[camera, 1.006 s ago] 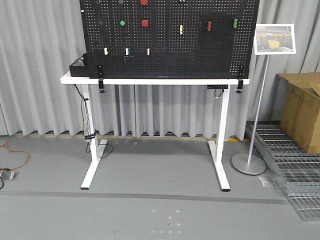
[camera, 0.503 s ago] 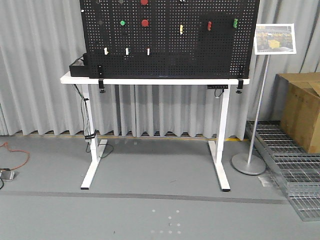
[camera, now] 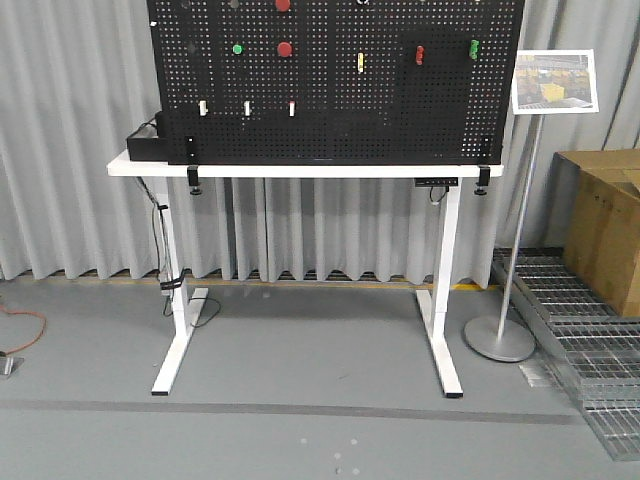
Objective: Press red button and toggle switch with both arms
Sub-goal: 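Drive the base forward up to the black pegboard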
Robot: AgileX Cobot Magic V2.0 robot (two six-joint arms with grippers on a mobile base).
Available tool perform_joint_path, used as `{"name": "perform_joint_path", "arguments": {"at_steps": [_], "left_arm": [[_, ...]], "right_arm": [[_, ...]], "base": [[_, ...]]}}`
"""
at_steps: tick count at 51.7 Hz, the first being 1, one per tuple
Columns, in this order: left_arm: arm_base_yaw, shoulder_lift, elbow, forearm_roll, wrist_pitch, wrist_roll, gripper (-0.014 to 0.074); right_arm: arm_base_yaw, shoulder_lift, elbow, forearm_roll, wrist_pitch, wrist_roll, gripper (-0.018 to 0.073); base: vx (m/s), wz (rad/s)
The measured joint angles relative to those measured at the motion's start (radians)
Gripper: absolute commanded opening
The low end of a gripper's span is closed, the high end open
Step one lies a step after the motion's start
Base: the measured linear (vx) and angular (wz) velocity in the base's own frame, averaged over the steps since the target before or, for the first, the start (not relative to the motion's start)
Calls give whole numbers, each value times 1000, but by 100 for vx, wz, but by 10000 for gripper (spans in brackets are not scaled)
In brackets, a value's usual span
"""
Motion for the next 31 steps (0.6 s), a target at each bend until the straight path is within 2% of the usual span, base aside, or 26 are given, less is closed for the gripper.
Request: {"name": "perform_joint_path", "arguments": {"at_steps": [31], "left_arm": [[0, 0, 0, 1, 0, 0, 1]], "right_arm": [[0, 0, 0, 0, 0, 0, -3]], "base": [[40, -3]]}}
